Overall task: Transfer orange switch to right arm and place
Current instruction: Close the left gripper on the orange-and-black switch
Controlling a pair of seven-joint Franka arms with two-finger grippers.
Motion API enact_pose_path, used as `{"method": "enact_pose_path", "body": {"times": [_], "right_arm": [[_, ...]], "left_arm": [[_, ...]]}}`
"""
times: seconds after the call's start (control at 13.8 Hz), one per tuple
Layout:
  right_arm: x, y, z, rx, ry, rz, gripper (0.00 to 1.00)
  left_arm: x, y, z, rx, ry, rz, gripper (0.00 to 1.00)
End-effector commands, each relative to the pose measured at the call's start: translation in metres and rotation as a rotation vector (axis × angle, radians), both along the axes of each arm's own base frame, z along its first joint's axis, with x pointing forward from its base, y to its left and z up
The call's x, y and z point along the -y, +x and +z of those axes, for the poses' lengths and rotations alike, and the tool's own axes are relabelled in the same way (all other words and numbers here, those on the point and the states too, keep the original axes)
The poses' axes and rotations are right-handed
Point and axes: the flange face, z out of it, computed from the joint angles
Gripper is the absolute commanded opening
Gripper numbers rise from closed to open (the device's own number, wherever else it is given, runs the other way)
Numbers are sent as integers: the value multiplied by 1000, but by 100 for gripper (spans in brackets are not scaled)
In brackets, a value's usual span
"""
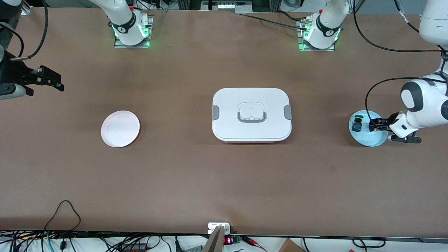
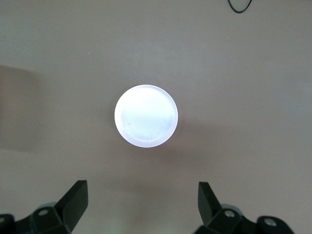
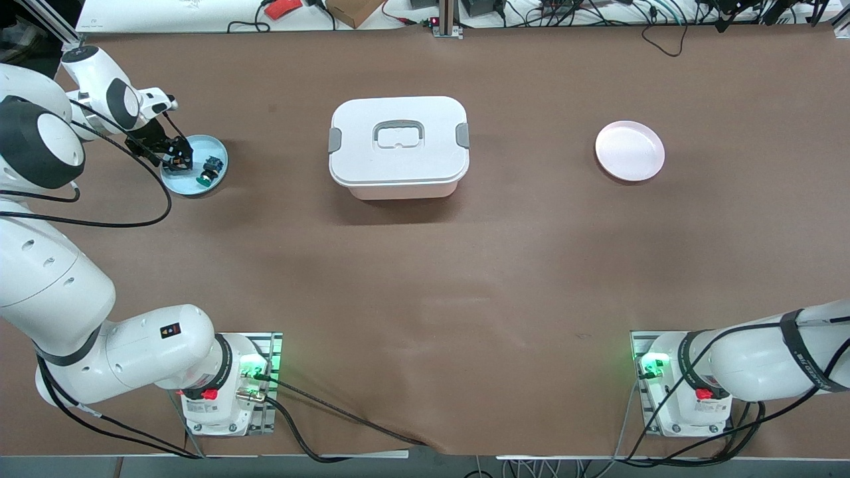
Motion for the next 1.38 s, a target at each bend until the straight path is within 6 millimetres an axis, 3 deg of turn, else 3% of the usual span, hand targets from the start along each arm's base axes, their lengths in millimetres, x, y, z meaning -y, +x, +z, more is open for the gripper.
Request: {"method": "enact_pose_path", "body": {"times": [0.0,0.51,0.73,0.87,1.02,1.31], "right_arm": [[0,1,4,7,8,4,100],[-1,1,5,7,7,6,100],[-1,1,4,6,8,6,100],[-1,1,4,6,8,6,100],[-1,1,5,9,7,6,100],[0,1,4,7,8,4,100]], "left_arm": [[3,2,-1,12,-10,4,100],[4,2,0,12,-12,-5,97],[3,2,0,12,-12,-6,71],[3,2,0,12,-12,-6,59],[3,2,1,12,-12,-6,35],[5,3,5,13,-14,-10,16]]}}
